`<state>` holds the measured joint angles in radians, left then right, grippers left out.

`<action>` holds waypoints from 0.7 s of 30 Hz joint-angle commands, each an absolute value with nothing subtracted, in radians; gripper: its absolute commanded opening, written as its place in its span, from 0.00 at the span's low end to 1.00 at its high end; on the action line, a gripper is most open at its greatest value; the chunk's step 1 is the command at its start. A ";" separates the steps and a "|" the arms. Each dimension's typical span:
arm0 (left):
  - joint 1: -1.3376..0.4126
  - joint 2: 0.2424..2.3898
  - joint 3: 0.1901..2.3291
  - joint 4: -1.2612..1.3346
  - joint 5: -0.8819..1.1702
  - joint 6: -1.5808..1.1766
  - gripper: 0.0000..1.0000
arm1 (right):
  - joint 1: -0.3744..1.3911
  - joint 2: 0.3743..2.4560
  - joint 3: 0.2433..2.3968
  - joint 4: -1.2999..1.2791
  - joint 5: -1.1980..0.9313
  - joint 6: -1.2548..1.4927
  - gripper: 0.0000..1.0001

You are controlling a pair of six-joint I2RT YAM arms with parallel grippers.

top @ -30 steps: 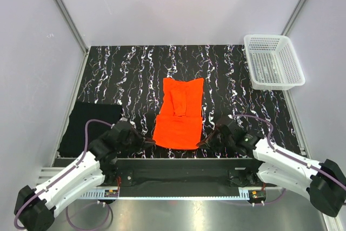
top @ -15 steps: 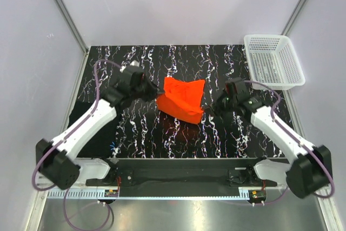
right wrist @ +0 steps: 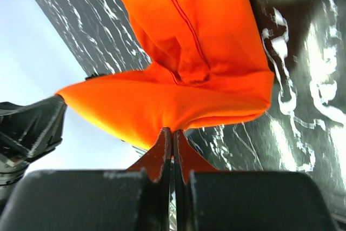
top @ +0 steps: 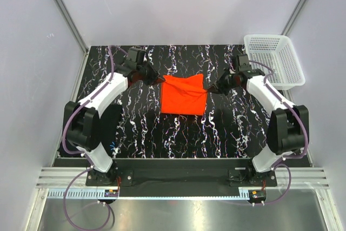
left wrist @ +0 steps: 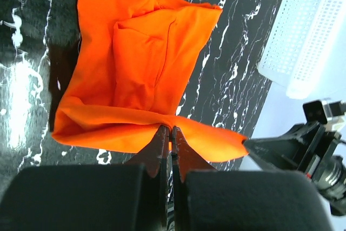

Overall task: Fold and stack the t-shirts
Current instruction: Fold the tshirt

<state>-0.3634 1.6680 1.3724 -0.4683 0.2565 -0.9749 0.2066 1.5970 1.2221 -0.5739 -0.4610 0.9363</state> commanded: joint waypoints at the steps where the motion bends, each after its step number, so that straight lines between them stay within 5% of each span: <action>1: -0.328 1.698 1.446 -0.405 0.330 -0.946 0.00 | 0.176 1.663 1.325 -0.575 -0.546 0.868 0.00; 21: -0.236 1.949 1.620 -0.367 0.413 -1.000 0.00 | 0.140 2.028 1.687 -0.581 -0.673 0.842 0.04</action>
